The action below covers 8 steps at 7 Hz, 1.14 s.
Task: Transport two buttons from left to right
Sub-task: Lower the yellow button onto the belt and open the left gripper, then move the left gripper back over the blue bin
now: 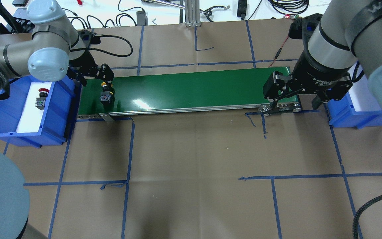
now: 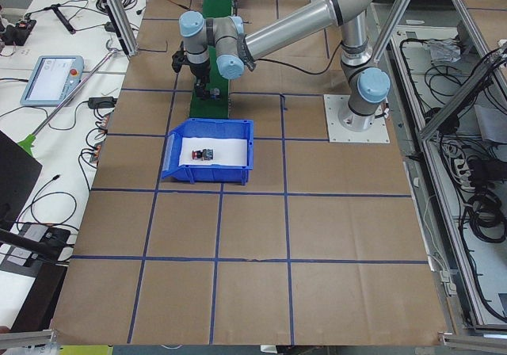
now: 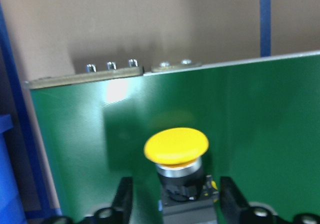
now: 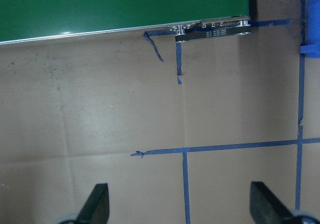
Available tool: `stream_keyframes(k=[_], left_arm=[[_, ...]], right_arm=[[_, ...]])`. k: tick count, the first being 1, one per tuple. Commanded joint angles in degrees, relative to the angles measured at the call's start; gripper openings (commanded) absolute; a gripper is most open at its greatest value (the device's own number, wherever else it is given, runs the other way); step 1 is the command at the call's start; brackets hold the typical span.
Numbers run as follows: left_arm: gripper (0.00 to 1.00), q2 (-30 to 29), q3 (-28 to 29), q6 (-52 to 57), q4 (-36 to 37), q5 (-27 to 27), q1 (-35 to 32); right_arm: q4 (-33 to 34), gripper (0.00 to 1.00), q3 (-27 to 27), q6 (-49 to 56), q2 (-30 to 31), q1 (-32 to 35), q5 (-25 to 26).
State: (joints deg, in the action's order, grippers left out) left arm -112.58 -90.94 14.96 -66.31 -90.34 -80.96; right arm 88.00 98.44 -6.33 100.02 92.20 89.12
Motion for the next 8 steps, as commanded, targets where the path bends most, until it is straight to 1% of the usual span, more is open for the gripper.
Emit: stream_keyframes(k=[1,3,6,7,8], left_arm=[[1.00,4.7,3.9,0.1,-6.7,0.0,0.1],[1.00,8.7,4.8,0.1,-10.9,0.0,0.1],[1.00,9.7,5.3,0.6,-11.7,0.0,1.6],[1.00,9.7,6.0,1.1,-13.2,0.1,3.7],[1.00,9.5,6.8,3.6,-14.0,0.2,7.5]], right_arm=[[0.2,1.00,0.0,0.0,0.0,0.0,0.0],[0.1,1.00,0.0,0.0,0.0,0.0,0.0],[0.3,1.00,0.0,0.0,-0.1,0.0,-0.1],[0.3,1.00,0.0,0.0,-0.1,0.0,-0.1],[0.2,1.00,0.0,0.0,-0.1,-0.1,0.0]])
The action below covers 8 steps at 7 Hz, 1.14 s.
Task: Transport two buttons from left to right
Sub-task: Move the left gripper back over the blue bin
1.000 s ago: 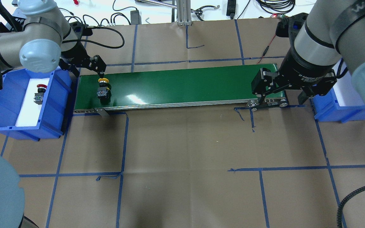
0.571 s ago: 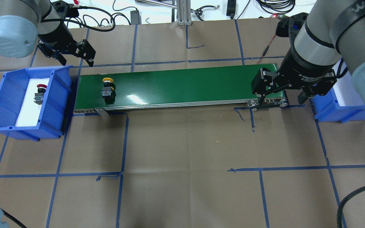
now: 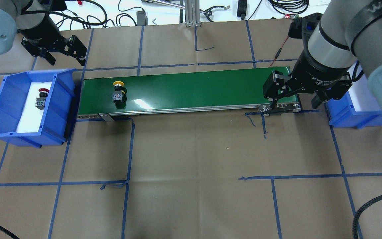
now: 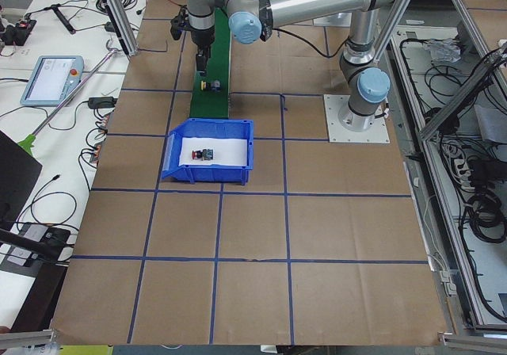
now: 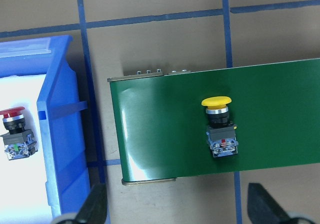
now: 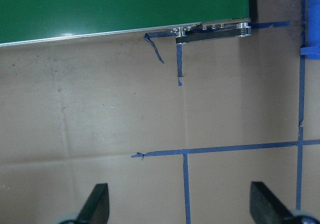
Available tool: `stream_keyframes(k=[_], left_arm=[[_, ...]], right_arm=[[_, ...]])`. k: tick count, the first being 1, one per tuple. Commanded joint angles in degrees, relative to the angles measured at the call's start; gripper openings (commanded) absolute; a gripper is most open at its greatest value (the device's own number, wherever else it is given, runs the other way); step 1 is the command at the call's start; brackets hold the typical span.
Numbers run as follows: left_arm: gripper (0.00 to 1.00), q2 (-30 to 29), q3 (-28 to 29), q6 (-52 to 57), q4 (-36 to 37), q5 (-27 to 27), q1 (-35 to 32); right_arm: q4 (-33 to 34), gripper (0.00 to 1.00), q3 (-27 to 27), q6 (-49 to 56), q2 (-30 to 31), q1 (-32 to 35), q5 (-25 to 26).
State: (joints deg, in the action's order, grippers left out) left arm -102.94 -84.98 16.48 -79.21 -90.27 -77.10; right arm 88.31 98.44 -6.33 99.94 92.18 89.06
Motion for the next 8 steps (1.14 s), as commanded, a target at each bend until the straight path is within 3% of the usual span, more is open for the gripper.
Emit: stream_keyframes(k=[1,4,8], left_arm=[[1.00,-1.0,1.5,5.2,-1.1,0.1,7.5],[1.00,-2.8,1.7,13.0,-0.2,0.1,14.4],[1.00,-10.5,0.4,16.2,9.1,0.1,17.6]], right_arm=[[0.0,1.00,0.0,0.0,0.0,-0.1,0.1],[0.0,1.00,0.0,0.0,0.1,-0.1,0.1],[-0.1,1.00,0.0,0.0,0.1,-0.1,0.1]])
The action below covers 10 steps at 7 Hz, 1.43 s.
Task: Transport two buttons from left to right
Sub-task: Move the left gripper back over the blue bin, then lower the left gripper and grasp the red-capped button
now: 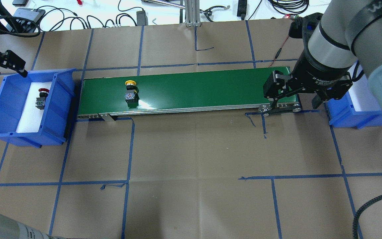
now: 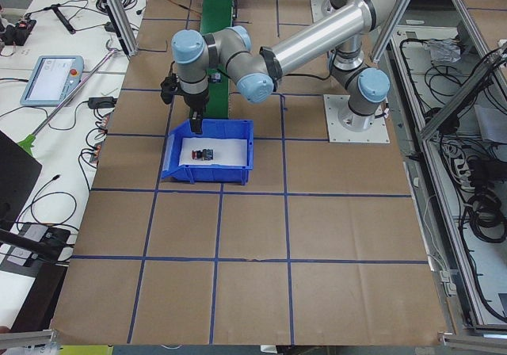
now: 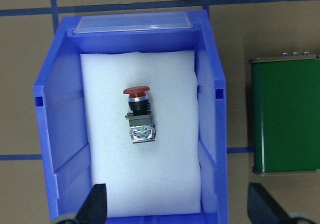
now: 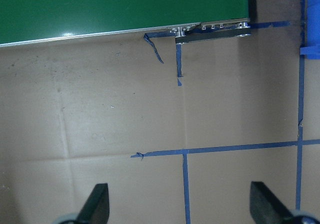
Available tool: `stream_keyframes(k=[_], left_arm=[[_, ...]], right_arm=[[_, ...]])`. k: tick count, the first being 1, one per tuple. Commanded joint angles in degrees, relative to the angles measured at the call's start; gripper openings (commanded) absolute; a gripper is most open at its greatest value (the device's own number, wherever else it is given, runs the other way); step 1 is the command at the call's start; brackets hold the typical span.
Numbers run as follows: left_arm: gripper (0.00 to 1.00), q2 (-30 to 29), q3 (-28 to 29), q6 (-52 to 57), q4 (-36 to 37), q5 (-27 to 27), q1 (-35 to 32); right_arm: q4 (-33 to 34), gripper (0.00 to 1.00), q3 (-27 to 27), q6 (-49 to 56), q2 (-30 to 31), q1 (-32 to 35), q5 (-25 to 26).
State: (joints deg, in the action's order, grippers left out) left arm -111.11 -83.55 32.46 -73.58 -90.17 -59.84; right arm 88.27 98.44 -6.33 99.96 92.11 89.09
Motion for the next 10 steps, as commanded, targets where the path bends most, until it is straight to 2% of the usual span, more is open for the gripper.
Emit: stream_keyframes(k=[1,3,6,10], left_arm=[[1.00,-4.5,-2.0,0.2,8.2,0.1,0.3],[1.00,-6.6,-2.4,-0.2,9.7,0.2,-0.1],[1.00,-9.1,-5.6,-0.2,16.1,0.3,-0.1],[1.00,-12.3,-6.4,-0.3,16.5,0.1,0.2]], right_arm=[[-0.1,1.00,0.1,0.0,0.0,0.0,0.0],[-0.3,1.00,0.1,0.0,0.0,0.0,0.0],[-0.3,1.00,0.1,0.0,0.0,0.0,0.1],[-0.1,1.00,0.3,0.0,-0.1,0.0,0.1]])
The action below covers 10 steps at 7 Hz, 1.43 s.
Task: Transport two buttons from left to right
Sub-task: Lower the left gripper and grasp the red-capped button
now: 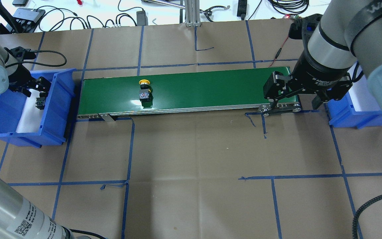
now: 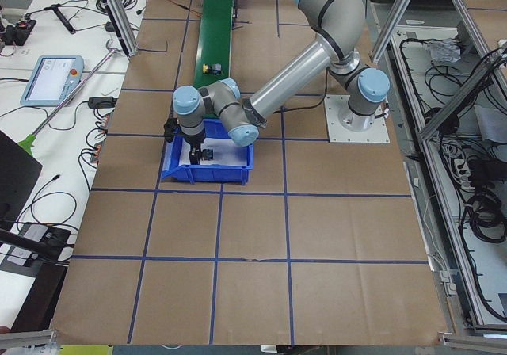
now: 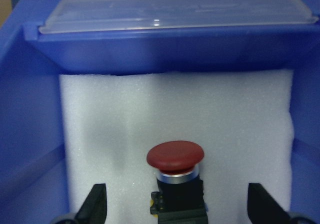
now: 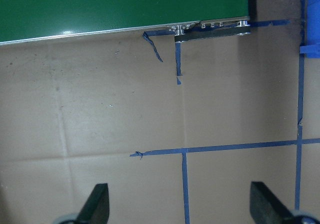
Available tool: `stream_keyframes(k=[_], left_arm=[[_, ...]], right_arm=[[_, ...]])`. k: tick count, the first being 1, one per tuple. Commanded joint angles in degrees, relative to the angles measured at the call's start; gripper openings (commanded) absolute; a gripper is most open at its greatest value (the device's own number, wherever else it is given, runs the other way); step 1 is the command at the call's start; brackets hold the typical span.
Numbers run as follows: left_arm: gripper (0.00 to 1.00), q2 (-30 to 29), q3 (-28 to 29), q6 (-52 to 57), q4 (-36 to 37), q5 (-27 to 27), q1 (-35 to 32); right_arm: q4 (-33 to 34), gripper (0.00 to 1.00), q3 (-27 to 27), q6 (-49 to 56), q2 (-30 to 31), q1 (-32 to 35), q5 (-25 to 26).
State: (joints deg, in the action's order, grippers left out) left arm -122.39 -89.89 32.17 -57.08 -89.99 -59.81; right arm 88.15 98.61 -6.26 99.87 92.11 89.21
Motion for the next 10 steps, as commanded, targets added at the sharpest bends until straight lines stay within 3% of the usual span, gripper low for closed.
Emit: stream_keyframes(k=[1,2,3,5,7,8,10], left_arm=[[1.00,-1.1,0.1,0.0,0.0,-0.1,0.1],[0.99,-0.8,0.2,-0.1,0.0,0.0,0.1],[0.90,-0.7,0.2,-0.1,-0.1,0.3,0.1],[0.47,-0.2,0.5,-0.1,-0.8,0.2,0.1],[0.13,0.1,0.6,-0.3,-0.9,0.3,0.0],[0.06,0.1,0.7,-0.3,-0.9,0.3,0.0],[0.05,1.1,3.0,0.2,-3.5,0.3,0.1]], right_arm=[[0.5,1.00,1.1,-0.1,0.0,0.0,-0.1],[0.4,1.00,1.5,-0.2,0.1,0.0,-0.1],[0.6,1.00,1.6,-0.2,0.1,0.0,-0.1],[0.5,1.00,1.9,-0.2,0.1,0.0,-0.1],[0.4,1.00,1.9,-0.2,0.1,0.0,-0.1],[0.4,1.00,2.0,-0.2,0.1,0.0,-0.1],[0.5,1.00,2.0,-0.2,0.1,0.0,-0.1]])
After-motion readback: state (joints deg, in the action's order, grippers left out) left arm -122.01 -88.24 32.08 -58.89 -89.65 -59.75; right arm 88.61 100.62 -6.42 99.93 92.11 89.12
